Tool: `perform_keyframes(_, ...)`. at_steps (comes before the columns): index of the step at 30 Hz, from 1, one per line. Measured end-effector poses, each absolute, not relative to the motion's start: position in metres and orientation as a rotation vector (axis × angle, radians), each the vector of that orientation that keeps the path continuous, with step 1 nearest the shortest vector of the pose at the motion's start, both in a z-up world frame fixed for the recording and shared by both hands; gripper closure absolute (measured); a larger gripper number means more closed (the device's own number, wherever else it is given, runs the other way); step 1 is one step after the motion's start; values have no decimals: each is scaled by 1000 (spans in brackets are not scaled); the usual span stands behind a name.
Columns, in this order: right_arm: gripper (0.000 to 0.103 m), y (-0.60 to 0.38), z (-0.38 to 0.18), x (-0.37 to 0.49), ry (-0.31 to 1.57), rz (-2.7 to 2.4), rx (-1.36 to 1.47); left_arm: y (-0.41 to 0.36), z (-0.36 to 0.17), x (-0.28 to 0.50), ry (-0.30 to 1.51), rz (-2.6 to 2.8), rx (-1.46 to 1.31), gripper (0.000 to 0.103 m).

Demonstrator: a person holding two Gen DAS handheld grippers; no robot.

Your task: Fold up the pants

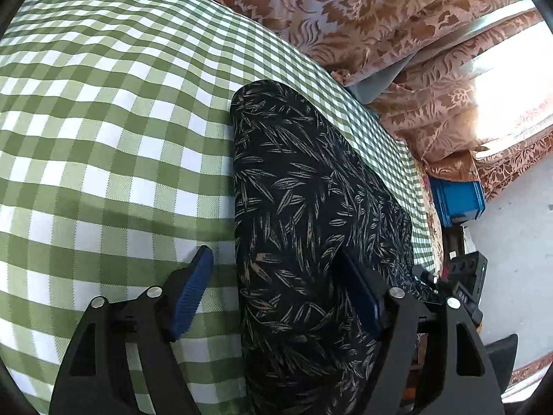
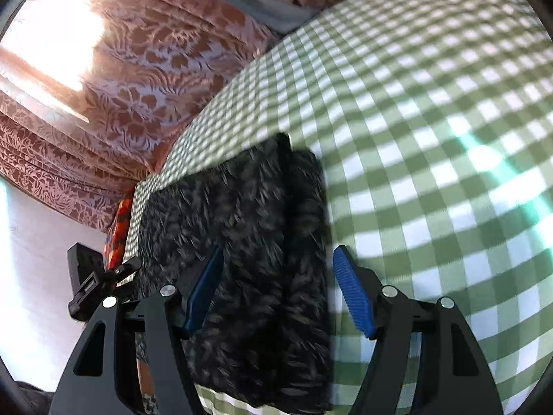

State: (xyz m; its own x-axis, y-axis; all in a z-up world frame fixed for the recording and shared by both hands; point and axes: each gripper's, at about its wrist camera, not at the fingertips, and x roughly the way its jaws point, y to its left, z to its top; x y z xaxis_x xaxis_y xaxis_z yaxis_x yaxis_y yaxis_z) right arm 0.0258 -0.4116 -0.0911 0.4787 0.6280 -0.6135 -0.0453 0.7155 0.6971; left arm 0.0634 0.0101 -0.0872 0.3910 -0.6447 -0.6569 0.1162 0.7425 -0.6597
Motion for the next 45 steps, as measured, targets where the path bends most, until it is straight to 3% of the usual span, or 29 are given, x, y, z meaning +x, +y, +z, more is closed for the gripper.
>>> perform_keyframes(5,38,-408,-94,27,1006,506,650,0,-86,66,1079,-525,-531,29)
perform_keyframes(7,40,-405,-94,33,1000,512,645,0,-86,67,1088,-529,-534,35)
perform_keyframes(9,43,-396,-94,40,1007,521,614,-2,-87,68,1095,-568,-544,56)
perform_keyframes(12,58,-387,-95,45,1015,518,573,-3,-83,62,1063,-584,-509,70)
perform_keyframes(15,68,-381,-86,37,1004,512,508,-2,-73,52,1007,-613,-499,76)
perform_keyframes(23,73,-356,-42,44,937,547,406,0,-25,52,851,-632,-409,77)
perform_keyframes(32,73,-325,-20,150,872,547,368,15,9,141,767,-521,-287,77)
perform_keyframes(45,71,-285,-58,255,945,465,302,37,-40,238,884,-366,-238,74)
